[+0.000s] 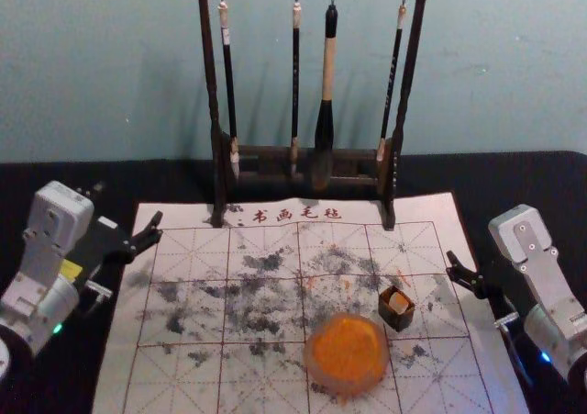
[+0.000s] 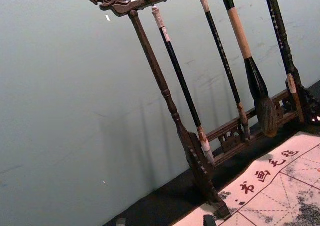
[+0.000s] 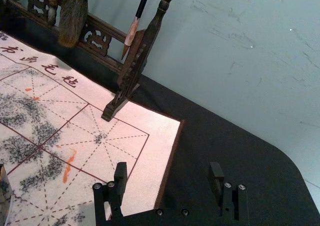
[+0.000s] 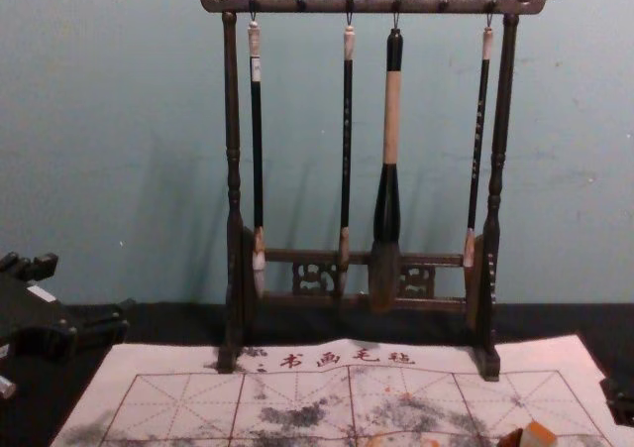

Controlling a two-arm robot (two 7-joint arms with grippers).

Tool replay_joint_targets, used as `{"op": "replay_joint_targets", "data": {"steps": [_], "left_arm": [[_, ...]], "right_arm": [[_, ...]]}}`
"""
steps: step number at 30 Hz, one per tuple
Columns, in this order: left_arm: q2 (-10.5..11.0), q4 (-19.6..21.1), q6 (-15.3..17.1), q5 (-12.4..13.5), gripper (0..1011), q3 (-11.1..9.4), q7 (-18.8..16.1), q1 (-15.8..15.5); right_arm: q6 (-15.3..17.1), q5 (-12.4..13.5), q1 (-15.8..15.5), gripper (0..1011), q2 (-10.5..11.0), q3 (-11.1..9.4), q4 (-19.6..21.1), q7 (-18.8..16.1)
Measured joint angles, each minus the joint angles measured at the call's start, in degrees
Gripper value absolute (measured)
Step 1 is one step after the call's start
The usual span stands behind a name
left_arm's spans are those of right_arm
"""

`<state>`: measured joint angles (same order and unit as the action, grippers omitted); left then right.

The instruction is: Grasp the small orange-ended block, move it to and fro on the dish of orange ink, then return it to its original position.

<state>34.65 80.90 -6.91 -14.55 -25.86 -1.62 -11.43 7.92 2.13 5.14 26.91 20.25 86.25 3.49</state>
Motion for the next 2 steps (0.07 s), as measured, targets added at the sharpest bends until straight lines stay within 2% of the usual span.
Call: {"op": "replay_joint_targets", "data": {"steps": [2], "left_arm": [[0.0,0.0,0.0,0.0,1001,0.0,0.0,0.0]], "right_arm": [[0.0,0.0,0.0,1002,0.0,0.0,0.0,0.0]]}}
